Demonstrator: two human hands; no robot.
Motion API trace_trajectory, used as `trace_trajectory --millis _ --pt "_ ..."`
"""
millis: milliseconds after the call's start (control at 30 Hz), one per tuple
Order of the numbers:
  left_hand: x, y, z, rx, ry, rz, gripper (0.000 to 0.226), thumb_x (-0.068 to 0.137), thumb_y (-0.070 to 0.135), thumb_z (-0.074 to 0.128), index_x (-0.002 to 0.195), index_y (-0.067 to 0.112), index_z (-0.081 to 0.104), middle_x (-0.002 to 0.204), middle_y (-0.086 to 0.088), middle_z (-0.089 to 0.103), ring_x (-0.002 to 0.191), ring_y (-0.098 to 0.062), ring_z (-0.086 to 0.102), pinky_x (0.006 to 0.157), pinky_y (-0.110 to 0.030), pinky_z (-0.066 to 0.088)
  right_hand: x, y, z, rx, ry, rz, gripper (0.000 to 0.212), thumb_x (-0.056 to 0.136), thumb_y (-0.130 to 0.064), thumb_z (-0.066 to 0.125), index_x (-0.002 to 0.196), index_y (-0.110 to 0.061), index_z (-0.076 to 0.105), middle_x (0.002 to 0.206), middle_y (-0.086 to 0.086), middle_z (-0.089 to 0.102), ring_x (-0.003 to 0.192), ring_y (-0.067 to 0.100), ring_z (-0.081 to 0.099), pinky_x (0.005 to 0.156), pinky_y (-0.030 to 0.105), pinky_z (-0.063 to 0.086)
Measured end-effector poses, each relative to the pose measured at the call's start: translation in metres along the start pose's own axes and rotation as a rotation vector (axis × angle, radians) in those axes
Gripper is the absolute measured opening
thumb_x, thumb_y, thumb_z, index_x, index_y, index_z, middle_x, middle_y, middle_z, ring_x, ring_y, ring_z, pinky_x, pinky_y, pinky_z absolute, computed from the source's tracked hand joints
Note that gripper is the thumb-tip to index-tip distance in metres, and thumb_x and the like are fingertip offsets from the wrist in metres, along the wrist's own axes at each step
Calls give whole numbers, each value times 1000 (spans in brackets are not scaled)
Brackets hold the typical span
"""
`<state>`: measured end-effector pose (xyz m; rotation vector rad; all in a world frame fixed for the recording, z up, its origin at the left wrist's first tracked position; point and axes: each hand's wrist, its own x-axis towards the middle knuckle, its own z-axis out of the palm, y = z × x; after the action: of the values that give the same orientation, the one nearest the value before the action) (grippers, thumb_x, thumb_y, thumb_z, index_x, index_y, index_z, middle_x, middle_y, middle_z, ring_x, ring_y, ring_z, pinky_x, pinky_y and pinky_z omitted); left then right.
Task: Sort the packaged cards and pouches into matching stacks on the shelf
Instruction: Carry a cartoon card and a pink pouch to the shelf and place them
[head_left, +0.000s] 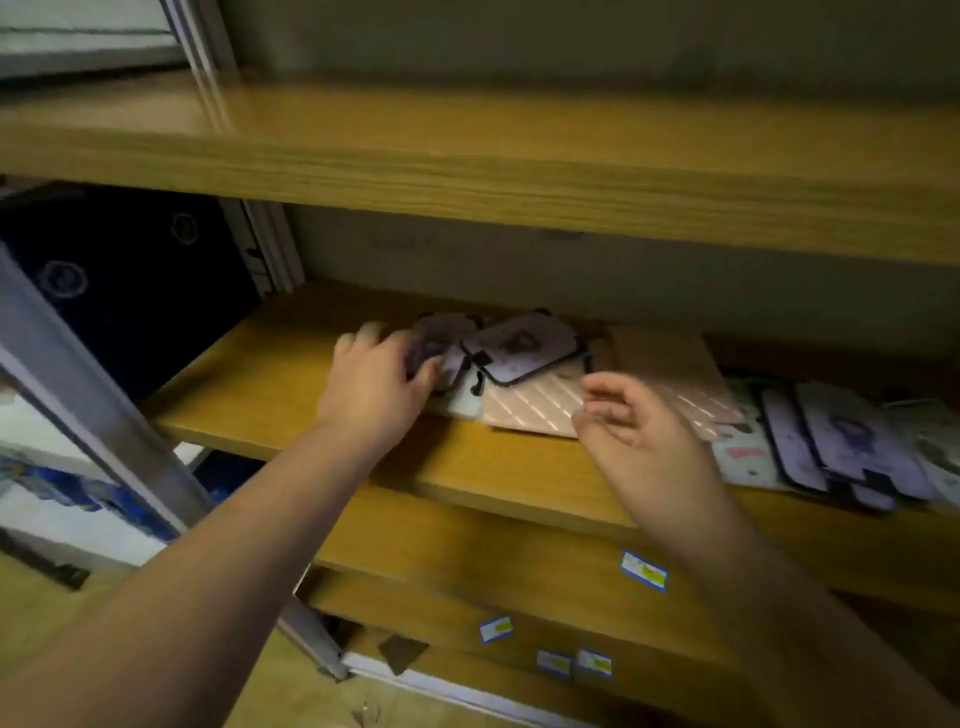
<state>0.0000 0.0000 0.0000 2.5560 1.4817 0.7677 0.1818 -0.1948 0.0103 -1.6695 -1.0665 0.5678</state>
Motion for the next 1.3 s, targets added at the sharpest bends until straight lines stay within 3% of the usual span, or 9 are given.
trace_trajectory --millis 100,200,467,600,733,867,1000,1133,1300 --pt "21 -21 14 111 -202 -119 68 86 75 44 128 22 56 121 -16 59 110 -38 54 90 -45 46 21 2 15 9 -20 66 29 92 -31 66 117 -46 59 116 -15 65 109 4 62 88 28 52" --pt "35 -35 18 -142 -310 -188 71 81 73 60 130 22 54 117 -7 63 104 -29 60 84 -41 53 34 3 27 -14 6 106 33 89 -35 65 120 -43 59 116 -16 64 109 5 62 89 33 53" --pt "54 -57 3 -630 -158 -256 39 74 36 86 106 27 65 88 15 70 85 -11 67 62 -27 47 59 5 5 -195 220 112 30 82 -35 66 111 -33 63 104 -11 66 92 4 63 86 36 55" --pt "45 -41 -16 -887 -35 -154 24 77 26 84 92 41 72 77 24 75 70 5 70 53 -11 51 70 20 -57 -466 325 302 57 74 -68 59 107 -22 62 110 7 68 95 24 61 82 34 46" --pt "30 -7 -18 -1262 -211 -187 29 80 33 78 108 26 72 97 -3 80 72 -16 76 53 -28 58 88 36 -81 -981 113 549 113 60 -101 26 133 -21 58 138 14 56 126 36 47 103 50 37" --pt "12 30 -7 -1358 -361 -229 26 81 31 70 106 24 72 99 -6 80 80 -22 77 53 -28 59 96 35 -70 -1024 79 611 126 50 -104 25 150 -30 39 161 19 22 144 40 18 110 55 16" --pt "1 46 3 -1387 -386 -291 17 93 14 63 110 17 68 97 -8 80 77 -21 77 49 -25 56 102 33 -60 -1018 66 622 126 51 -101 31 150 -24 39 162 21 22 146 41 17 112 55 16" --pt "-7 53 6 -1456 -338 -341 19 95 12 60 113 13 65 95 -6 80 77 -19 77 49 -25 57 103 32 -68 -764 100 610 123 43 -94 51 137 -14 54 133 17 60 118 37 58 97 48 49" --pt "-12 63 6 -1553 -338 -454 15 97 10 57 106 19 64 93 -5 80 75 -17 76 47 -25 56 100 27 -80 -386 316 430 51 75 -46 77 113 -13 65 93 8 69 88 30 70 56 28 47"
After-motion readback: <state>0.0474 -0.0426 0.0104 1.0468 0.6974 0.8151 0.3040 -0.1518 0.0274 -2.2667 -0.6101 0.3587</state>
